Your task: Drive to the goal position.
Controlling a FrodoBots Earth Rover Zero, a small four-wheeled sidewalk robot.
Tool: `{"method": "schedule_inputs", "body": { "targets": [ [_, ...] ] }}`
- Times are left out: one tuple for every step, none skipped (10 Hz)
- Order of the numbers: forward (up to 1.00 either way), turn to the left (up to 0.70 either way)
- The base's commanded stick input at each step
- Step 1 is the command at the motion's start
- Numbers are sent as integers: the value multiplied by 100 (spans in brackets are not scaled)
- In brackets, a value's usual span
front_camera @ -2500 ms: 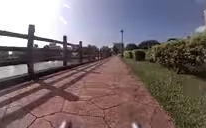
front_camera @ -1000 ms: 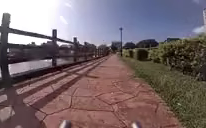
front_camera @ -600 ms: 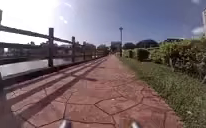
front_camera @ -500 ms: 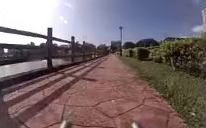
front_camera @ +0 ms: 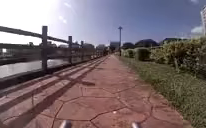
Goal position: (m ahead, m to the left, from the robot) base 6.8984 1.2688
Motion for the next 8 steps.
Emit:
{"method": "schedule_inputs", "body": {
  "targets": [
    [50, 50],
    [50, 50],
    [50, 44],
    [50, 25],
    [50, 0],
    [50, 0],
    [50, 8],
    [50, 0]
  ]
}}
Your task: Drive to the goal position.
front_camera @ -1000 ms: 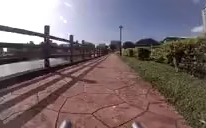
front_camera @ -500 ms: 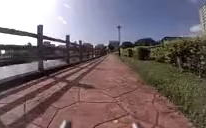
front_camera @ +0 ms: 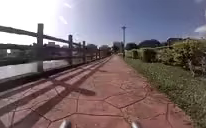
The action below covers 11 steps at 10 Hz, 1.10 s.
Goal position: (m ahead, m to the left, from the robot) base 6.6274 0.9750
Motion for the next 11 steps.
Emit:
{"method": "schedule_inputs", "body": {
  "targets": [
    [50, 0],
    [50, 0],
    [50, 0],
    [50, 0],
    [50, 2],
    [50, 6],
    [50, 3],
    [50, 0],
    [50, 0],
    [50, 0],
    [50, 0]
  ]
}}
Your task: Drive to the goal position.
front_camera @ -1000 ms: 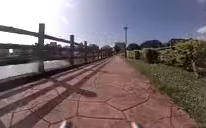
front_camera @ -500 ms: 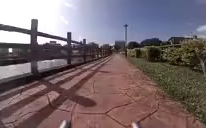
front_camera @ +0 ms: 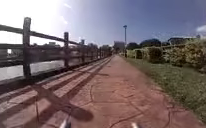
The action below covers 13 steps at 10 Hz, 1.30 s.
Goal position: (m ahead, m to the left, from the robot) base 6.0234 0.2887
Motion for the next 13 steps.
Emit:
{"method": "schedule_inputs", "body": {
  "targets": [
    [50, 27],
    [50, 50],
    [50, 50],
    [50, 32],
    [50, 15],
    [50, 9],
    [50, 8],
    [50, 9],
    [50, 11],
    [50, 0],
    [50, 0],
    [50, 0],
    [50, 0]
  ]
}}
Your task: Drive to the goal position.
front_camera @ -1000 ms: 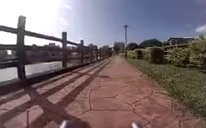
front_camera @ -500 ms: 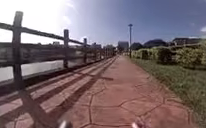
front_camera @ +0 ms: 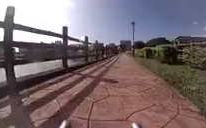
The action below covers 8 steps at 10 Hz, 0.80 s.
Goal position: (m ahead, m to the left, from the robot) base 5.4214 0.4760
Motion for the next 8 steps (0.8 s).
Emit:
{"method": "schedule_inputs", "body": {
  "targets": [
    [50, 0],
    [50, 0],
    [50, 0],
    [50, 0],
    [50, 0],
    [50, 0],
    [50, 0],
    [50, 0]
  ]
}}
